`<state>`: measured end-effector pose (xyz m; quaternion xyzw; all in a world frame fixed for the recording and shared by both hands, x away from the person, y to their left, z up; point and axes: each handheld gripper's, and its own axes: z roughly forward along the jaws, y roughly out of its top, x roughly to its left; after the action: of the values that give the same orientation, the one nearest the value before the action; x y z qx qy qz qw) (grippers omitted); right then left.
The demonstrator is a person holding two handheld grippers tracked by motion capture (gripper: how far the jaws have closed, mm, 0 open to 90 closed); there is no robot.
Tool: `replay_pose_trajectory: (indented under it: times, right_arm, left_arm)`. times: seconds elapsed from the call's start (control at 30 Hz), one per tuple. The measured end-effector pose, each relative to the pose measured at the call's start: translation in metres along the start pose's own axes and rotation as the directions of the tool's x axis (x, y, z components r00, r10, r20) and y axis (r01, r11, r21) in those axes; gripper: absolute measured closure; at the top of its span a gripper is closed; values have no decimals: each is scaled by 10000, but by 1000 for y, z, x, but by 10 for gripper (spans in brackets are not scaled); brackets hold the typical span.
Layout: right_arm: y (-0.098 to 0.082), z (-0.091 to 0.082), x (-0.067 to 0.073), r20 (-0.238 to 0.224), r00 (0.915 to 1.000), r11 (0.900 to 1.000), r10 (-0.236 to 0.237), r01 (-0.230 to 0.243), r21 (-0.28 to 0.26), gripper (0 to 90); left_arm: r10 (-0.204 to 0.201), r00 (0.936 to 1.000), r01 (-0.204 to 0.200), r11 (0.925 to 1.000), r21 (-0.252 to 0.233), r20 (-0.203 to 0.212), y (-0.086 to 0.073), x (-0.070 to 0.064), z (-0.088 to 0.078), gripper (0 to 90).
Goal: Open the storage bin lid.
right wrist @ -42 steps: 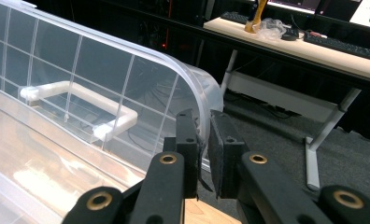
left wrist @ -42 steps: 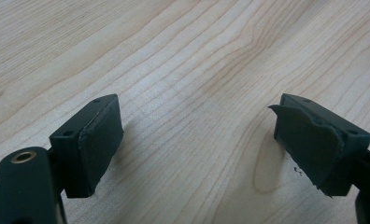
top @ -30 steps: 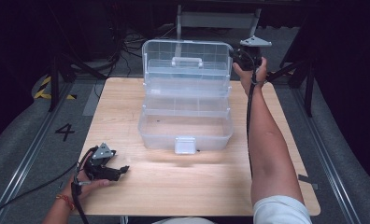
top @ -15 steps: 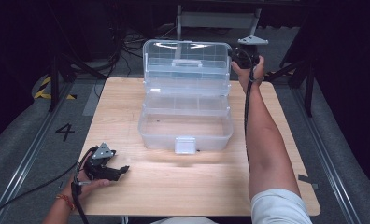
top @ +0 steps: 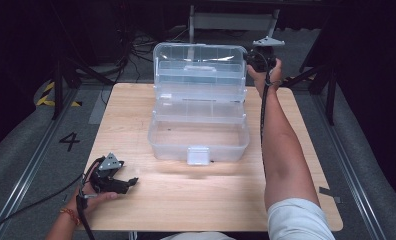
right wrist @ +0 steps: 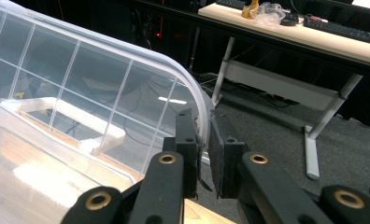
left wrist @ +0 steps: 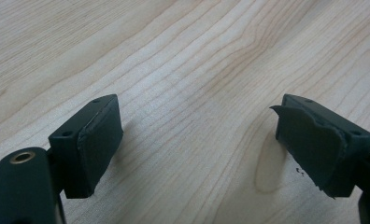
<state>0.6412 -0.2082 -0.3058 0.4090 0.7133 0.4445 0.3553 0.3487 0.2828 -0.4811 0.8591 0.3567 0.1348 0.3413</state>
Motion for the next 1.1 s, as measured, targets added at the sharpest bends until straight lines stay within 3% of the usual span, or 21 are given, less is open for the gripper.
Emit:
replay_pose_trajectory:
  times: [0.57, 1.1]
  right_arm:
    - [2, 6, 0, 93, 9997, 9990, -243, 240, 374, 829]
    - [1, 13, -1, 190, 9997, 9983, -150, 139, 568, 819]
  left_arm:
    - [4, 10000, -4, 10000, 4, 19, 0, 0, 0, 153]
    - [-9, 10000, 9, 10000, 2, 0, 0, 0, 0, 153]
